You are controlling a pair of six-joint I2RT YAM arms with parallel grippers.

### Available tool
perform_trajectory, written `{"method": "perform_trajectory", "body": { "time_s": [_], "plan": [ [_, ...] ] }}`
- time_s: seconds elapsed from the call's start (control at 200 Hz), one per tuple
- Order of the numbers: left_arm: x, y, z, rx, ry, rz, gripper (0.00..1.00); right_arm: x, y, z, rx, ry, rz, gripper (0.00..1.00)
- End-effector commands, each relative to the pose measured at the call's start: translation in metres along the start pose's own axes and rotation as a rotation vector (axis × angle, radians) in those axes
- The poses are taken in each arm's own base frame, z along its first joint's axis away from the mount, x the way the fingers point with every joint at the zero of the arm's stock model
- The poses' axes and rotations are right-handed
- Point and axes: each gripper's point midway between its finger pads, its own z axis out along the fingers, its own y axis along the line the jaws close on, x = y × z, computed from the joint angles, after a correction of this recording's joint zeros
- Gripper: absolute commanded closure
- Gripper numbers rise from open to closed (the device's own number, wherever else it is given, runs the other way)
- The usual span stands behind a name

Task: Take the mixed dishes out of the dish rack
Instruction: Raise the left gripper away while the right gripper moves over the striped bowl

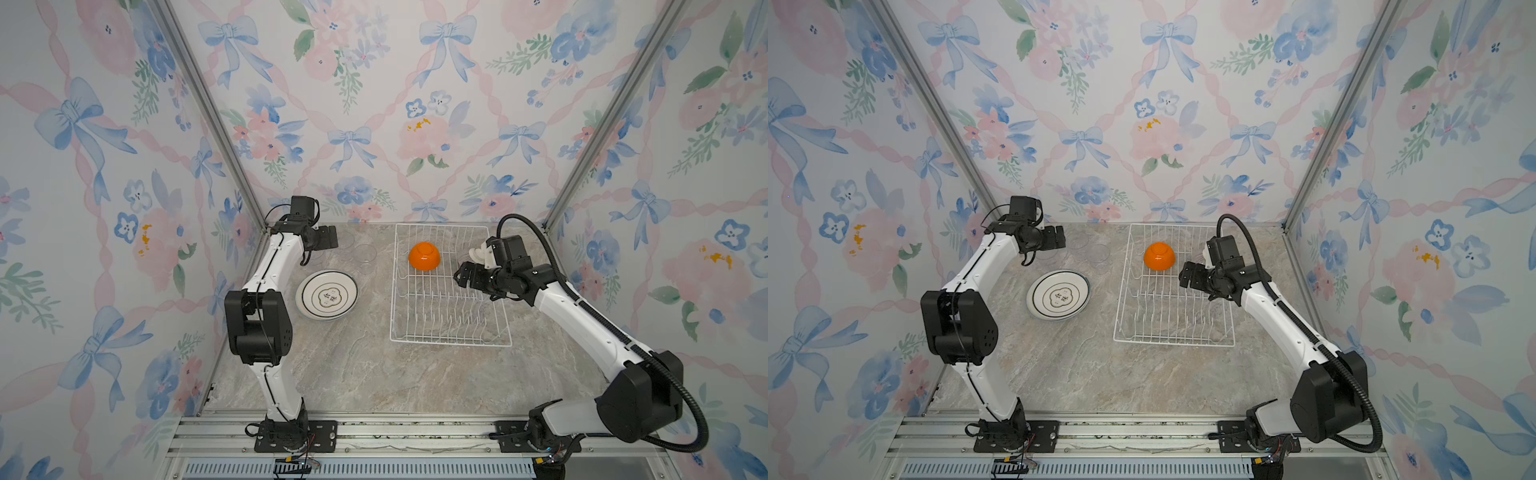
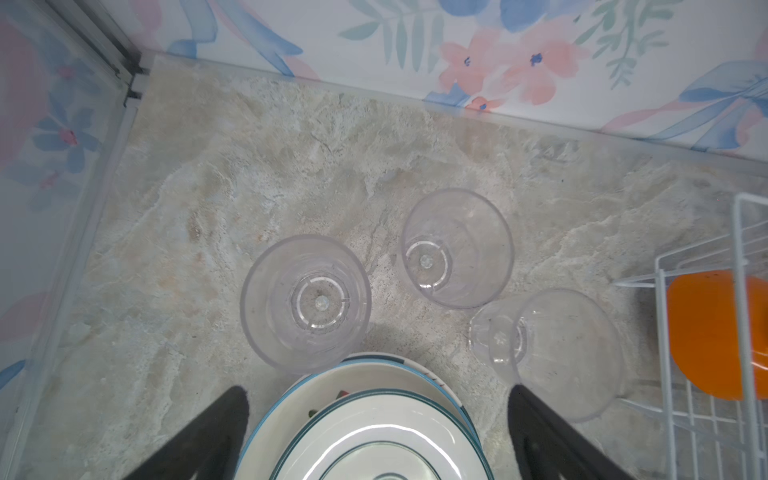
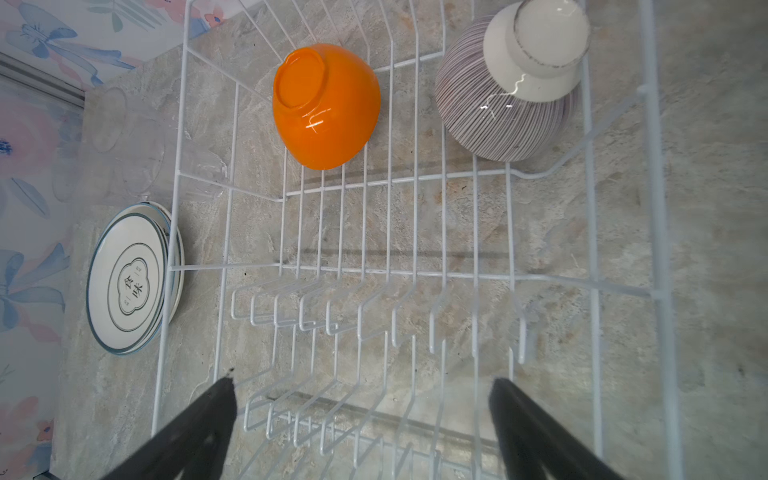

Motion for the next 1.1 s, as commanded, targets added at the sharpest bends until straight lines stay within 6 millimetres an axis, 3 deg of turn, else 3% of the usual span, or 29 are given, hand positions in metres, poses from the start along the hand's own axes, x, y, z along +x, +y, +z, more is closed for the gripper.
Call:
{"method": "perform_trajectory", "body": {
  "time_s": [0.0, 0.17, 0.285, 0.47, 0.69, 1.095],
  "plan": [
    [-0.014, -0.016, -0.046, 0.008, -0.097, 0.003, 0.02, -0.005, -0.011, 0.002, 0.100, 0.002, -0.069, 0.03],
    [-0.017, -0.042, -0.094, 0.021, -0.203, 0.026, 0.02, -0.019, -0.036, 0.012, 0.379, -0.016, -0.223, 0.02],
    [-0.009, -0.067, -0.121, 0.138, -0.272, 0.001, 0.02, -0.030, -0.026, 0.019, 0.457, -0.030, -0.333, 0.01],
    [0.011, -0.095, -0.156, 0.355, -0.385, -0.063, 0.02, -0.042, -0.017, 0.048, 0.567, -0.017, -0.452, 0.02],
    [0.023, -0.094, -0.166, 0.374, -0.402, -0.060, 0.02, -0.060, -0.024, 0.073, 0.674, -0.009, -0.500, 0.02],
    [0.039, -0.092, -0.154, 0.371, -0.362, -0.053, 0.02, -0.065, -0.041, 0.114, 0.718, 0.092, -0.501, 0.00]
  ]
}}
